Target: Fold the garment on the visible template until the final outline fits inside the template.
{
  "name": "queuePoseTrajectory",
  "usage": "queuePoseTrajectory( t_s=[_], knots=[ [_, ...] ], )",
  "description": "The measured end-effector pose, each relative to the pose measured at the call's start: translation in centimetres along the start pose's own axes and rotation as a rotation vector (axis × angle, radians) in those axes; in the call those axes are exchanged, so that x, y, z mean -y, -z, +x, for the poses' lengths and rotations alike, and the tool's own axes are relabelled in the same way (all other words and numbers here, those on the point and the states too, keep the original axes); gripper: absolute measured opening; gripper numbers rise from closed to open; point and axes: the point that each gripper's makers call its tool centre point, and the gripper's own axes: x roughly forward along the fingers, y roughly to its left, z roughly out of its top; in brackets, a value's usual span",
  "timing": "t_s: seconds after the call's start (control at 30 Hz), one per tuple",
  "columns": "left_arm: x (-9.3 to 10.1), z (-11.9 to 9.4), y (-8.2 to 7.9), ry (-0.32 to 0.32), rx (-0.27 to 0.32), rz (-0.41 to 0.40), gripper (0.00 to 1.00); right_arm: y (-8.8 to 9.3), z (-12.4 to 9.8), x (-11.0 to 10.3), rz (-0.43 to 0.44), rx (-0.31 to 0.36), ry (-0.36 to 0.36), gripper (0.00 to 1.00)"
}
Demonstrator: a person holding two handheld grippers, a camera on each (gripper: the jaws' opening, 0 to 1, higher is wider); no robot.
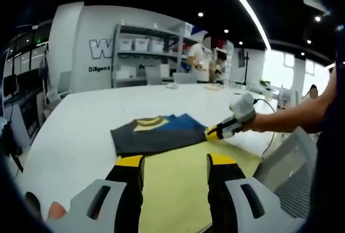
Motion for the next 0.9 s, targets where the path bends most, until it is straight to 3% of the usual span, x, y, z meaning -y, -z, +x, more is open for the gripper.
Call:
queuePoseTrajectory(
  t_s=[0.43,0.6,0.9],
  knots=[
    [0.3,0.0,0.0,0.009,-0.001,0.011,0.45,-0.4,-2.2,-0.7,0.041,0.029,0.002,0.36],
    [0.4,-0.1,0.0,0.015,-0.001,0.017,0.45,-1.0,-3.0,-1.2,0.067,0.041,0.005,0.51],
    [0.5,-0.2,-0.3,0.023,0.003,0.020,0.45,-2.1,-4.6,-2.4,0.047,0.061,0.001,0.54]
  ],
)
